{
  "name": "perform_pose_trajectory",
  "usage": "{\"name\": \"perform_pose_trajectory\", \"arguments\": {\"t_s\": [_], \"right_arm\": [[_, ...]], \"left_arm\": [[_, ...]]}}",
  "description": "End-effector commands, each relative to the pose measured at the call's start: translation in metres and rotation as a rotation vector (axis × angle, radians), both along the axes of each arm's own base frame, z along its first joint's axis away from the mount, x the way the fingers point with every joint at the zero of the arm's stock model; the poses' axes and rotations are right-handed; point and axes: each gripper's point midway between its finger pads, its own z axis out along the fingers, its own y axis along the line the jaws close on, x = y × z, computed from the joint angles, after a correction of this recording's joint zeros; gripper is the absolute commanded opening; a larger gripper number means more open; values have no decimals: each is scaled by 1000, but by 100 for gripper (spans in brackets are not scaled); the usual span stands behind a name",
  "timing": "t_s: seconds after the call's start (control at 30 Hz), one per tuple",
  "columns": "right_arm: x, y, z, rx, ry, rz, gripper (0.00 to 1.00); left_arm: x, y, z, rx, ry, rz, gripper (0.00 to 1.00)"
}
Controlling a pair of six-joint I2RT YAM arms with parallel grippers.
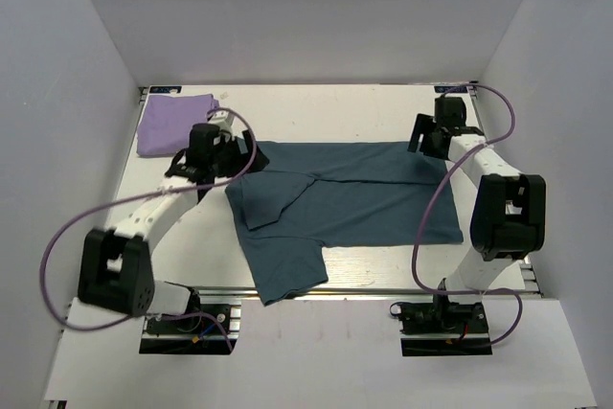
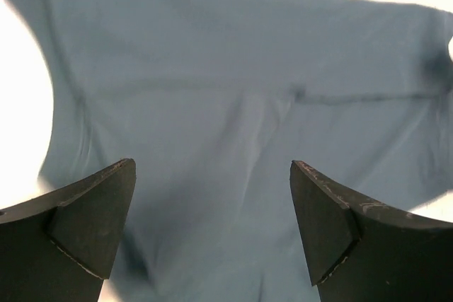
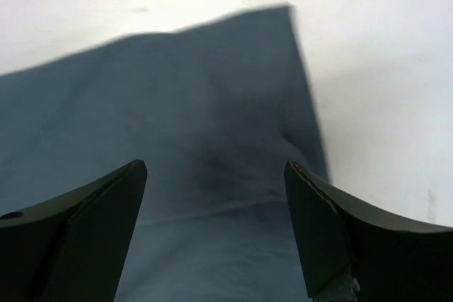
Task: Fold and stack the t-shirts
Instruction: Fold the flattened tshirt in 1/3 of the way
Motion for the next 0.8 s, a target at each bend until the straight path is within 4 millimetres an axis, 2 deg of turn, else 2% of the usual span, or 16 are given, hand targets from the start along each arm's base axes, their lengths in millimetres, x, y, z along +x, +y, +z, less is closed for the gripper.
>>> {"name": "perform_pose_trajectory", "arguments": {"t_s": [0.0,0.03,0.07,0.13,0.2,0.23,0.27,0.3,0.37,0.53,0.57,0.6,0.67,0.7,0.73,0.77], "right_arm": [[39,37,28,146,-122,149,84],[44,41,15,156,-93,159,84],[47,41,13,161,-89,162,84],[56,41,0,168,-64,154,84],[62,42,-9,170,-47,148,84],[65,38,-14,169,-38,138,84],[65,38,-26,163,-11,132,84],[69,36,-26,160,-11,127,84],[71,33,-41,148,33,122,84],[74,24,-69,171,93,75,84],[81,24,-70,172,90,76,84],[82,8,-73,169,102,40,84],[96,0,-76,164,98,24,86],[105,-6,-70,186,80,20,86],[105,-7,-88,195,114,23,86],[113,-10,-82,190,96,20,86]], "left_arm": [[47,-22,8,-29,-55,-56,100],[55,-26,1,-25,-50,-74,100],[63,-28,-24,-13,4,-74,100],[81,-35,-30,-19,9,-84,100],[99,-29,-38,-27,21,-56,100],[104,-28,-59,-14,65,-33,100],[108,-25,-67,1,82,-18,100],[118,-24,-64,14,76,1,100],[120,-14,-87,74,136,37,100],[135,-3,-119,128,198,88,100],[144,1,-119,136,204,92,100],[145,3,-138,155,243,99,100],[159,11,-141,154,252,120,100],[163,11,-146,155,256,120,100],[166,18,-159,158,276,134,100],[177,23,-155,146,261,144,100]]}}
